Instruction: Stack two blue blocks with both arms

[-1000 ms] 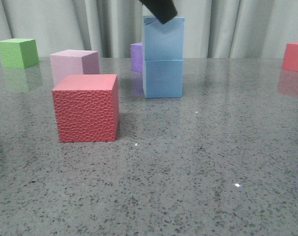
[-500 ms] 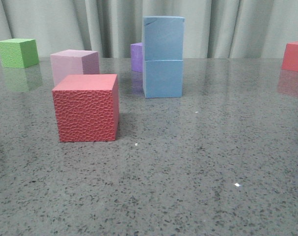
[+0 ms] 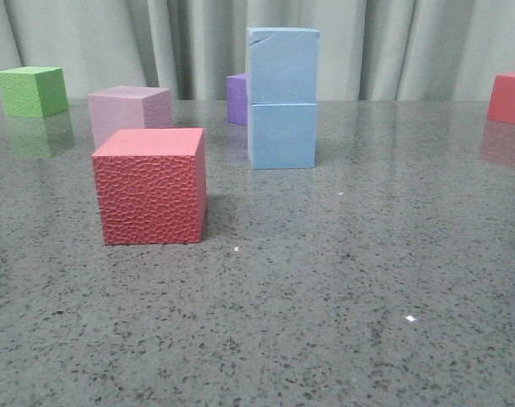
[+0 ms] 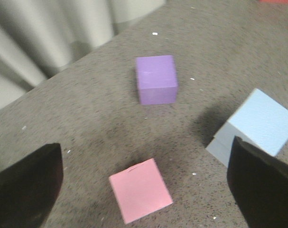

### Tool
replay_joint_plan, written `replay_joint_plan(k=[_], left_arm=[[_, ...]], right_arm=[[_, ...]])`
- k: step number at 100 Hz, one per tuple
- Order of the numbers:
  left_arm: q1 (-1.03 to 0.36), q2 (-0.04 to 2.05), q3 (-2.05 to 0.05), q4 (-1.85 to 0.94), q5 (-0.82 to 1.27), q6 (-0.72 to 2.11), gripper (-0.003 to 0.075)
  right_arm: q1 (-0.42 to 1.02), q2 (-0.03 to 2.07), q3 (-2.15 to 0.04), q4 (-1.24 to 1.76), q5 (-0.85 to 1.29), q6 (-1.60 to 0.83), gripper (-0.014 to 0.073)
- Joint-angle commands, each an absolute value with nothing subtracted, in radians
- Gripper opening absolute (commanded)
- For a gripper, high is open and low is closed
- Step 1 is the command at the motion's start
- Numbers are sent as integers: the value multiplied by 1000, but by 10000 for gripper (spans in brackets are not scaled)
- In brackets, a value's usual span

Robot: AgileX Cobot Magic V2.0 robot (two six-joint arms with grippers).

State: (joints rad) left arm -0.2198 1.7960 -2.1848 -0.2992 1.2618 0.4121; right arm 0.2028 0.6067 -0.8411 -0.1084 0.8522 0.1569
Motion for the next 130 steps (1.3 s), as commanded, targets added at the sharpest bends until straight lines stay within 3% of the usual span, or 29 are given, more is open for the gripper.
replay_joint_plan(k=[1,33,85,130], left_arm=[[-178,1716,-2189,-333,1225,362,673],[-64,1533,-1960,-323,1141,362,673],[-36,991,-1175,-291,750,375,673],[-36,648,-868,-289,684,363,673]], right_arm=[[196,609,-865,-124,795,151,646],[196,609,-865,-124,801,151,646],[196,609,-865,-124,805,151,646],[196,609,-865,-124,844,151,646]])
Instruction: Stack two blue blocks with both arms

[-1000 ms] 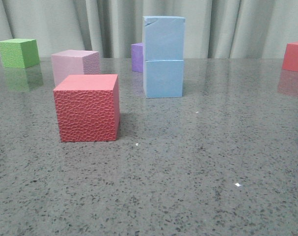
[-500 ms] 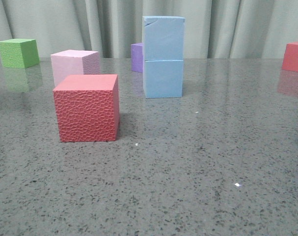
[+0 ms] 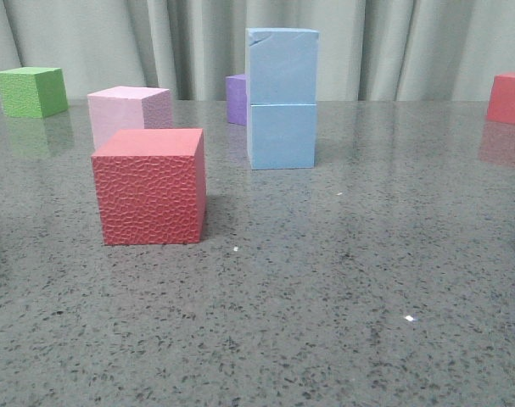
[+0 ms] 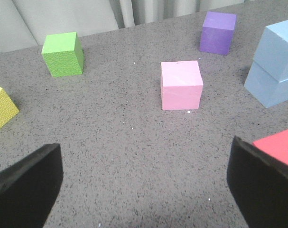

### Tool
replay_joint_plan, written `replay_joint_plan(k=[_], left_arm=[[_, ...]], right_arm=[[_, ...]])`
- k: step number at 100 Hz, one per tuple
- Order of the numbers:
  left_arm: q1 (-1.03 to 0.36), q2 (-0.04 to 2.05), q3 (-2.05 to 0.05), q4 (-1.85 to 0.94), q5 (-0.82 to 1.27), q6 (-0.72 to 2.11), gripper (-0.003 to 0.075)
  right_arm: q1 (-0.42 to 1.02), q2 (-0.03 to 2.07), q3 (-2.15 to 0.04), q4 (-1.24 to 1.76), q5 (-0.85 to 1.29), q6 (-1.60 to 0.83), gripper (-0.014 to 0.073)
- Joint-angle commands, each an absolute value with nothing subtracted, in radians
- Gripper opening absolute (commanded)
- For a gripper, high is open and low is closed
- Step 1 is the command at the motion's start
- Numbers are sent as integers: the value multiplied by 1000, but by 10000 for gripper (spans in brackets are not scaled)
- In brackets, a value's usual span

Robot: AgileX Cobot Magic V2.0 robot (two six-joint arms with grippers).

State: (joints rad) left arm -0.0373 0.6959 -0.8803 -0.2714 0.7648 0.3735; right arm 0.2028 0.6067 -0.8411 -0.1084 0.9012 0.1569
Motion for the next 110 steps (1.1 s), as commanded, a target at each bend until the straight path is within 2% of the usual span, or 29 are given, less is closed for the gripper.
replay_joint_plan(k=[1,44,86,96,104,110], left_arm=[[-36,639,-863,-289,684,363,673],[-36,431,-594,-289,679,311,673],[-36,426,-579,-289,668,311,669],[-36,426,-579,-289,668,311,625],[-36,426,-579,-289,668,311,548],[-36,426,-579,-289,668,311,481]], right_arm=[[196,609,-865,-124,844,151,646],[196,608,-812,-124,837,151,646],[196,608,-793,-124,810,151,643],[196,608,-793,-124,804,151,643],[196,608,-793,-124,804,151,639],[196,608,-793,-124,799,151,603]])
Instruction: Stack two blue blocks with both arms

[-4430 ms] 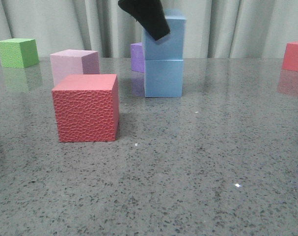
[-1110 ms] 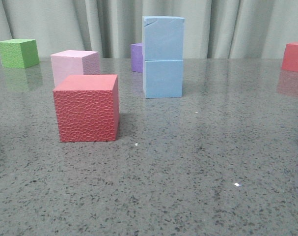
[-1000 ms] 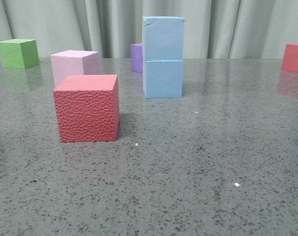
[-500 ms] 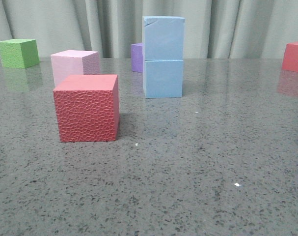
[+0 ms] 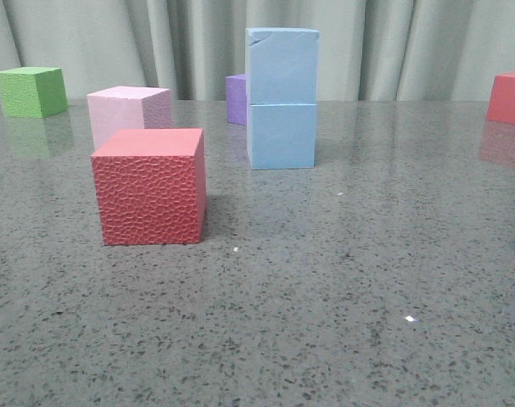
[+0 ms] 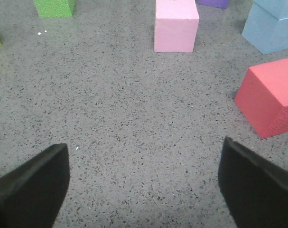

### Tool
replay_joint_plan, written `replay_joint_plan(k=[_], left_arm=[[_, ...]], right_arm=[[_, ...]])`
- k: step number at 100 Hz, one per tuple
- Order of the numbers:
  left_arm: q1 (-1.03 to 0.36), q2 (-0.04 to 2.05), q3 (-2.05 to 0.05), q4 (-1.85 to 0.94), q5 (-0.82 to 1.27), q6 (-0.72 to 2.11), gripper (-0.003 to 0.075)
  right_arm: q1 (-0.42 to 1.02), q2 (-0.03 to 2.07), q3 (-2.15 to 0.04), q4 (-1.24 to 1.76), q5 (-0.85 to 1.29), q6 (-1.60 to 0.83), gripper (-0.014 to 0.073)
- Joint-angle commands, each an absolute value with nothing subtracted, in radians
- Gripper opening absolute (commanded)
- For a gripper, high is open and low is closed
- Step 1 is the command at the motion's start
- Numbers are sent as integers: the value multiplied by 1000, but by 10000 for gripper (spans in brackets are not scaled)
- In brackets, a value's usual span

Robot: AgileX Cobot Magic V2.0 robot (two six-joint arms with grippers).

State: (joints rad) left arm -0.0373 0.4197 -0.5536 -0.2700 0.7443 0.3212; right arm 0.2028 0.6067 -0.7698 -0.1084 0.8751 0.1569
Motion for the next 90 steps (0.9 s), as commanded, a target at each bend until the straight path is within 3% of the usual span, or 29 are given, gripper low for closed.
replay_joint_plan(k=[1,11,30,41,90], left_arm=[[-36,426,-579,-289,668,311,463],[-36,426,-579,-289,668,311,333],[-36,426,-579,-289,668,311,88],[-36,426,-579,-289,668,311,-18],[-36,426,-579,-289,668,311,-19]], right_arm=[[196,608,-793,-124,798,151,597],[196,608,-793,-124,789,151,470],[196,608,-793,-124,789,151,89],[196,608,-793,-124,789,151,-76],[196,608,-793,-124,790,151,-69]])
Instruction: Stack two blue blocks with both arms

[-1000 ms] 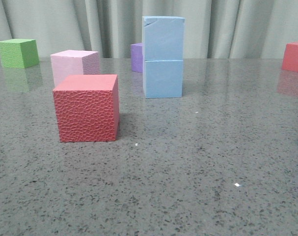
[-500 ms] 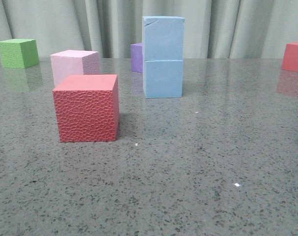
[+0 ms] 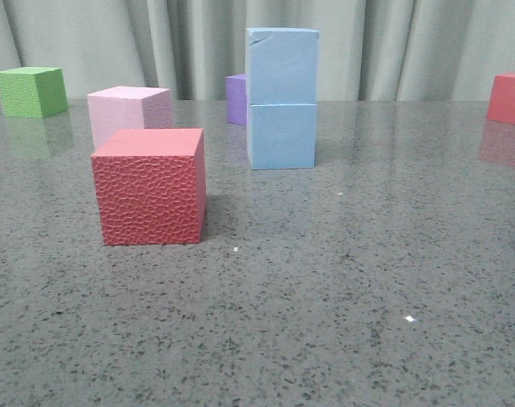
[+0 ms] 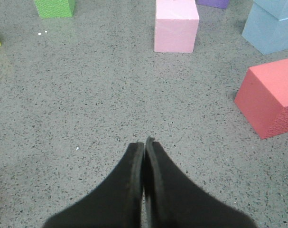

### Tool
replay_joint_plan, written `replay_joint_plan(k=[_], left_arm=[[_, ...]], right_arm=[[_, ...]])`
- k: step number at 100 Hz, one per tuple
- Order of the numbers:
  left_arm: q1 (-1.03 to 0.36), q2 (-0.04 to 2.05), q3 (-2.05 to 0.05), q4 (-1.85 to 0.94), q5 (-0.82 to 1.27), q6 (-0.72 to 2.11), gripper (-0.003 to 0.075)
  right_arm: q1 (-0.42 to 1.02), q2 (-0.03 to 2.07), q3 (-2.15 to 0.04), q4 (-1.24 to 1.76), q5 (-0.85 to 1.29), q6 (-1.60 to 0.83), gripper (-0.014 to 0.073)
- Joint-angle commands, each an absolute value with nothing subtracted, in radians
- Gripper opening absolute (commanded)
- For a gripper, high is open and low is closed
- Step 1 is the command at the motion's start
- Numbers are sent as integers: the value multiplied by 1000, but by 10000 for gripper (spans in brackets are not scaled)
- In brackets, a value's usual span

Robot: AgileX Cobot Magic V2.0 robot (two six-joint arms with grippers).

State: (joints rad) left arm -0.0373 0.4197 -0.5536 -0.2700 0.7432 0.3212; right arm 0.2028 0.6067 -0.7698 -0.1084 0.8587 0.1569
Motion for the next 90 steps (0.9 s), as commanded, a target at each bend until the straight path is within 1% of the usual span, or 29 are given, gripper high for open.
replay_joint_plan(k=[1,71,90], left_arm=[[-36,426,-579,-289,668,311,-19],[-36,426,-579,-289,667,311,-19],[-40,426,-576,-311,549,311,-19]], right_arm=[[196,608,-793,-124,790,151,-69],[196,608,-793,-124,790,151,-69],[196,608,-793,-124,790,151,-69]])
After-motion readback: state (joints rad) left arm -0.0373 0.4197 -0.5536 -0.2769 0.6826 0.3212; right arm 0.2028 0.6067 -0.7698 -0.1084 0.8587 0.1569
